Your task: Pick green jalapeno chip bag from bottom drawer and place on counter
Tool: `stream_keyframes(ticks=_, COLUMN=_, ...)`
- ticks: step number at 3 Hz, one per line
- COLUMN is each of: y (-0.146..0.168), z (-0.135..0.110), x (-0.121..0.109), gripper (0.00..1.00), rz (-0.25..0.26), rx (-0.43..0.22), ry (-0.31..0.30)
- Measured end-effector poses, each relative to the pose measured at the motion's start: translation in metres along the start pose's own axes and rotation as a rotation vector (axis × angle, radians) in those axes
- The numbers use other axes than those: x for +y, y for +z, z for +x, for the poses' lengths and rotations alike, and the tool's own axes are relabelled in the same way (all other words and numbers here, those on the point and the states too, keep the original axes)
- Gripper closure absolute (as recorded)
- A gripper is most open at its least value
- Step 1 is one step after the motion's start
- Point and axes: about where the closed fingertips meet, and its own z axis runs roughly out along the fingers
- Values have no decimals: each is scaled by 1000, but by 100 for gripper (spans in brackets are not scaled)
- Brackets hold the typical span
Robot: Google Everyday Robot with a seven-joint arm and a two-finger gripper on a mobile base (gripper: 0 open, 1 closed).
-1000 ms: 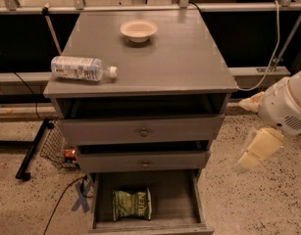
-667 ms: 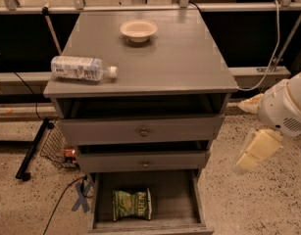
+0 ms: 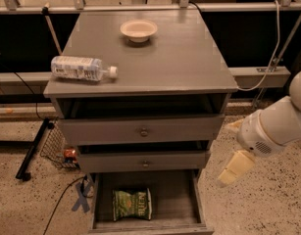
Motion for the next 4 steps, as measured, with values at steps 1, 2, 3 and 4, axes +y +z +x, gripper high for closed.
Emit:
stream_keyframes(ticks=1, y=54, z=13, x=-3, gripper=0, rz=-19, rx=12, ry=15)
stream_keyframes(ticks=2, y=106, z=26, x=-2, gripper=0, rz=-40, rx=-20, ry=39)
stream_keyframes(ticks=3, y=157, z=37, x=1, gripper=0, rz=-77, rx=-74, ry=84)
stream_keyframes(ticks=4, y=160, z=38, x=1, gripper=0, rz=-84, rx=-74, ry=82)
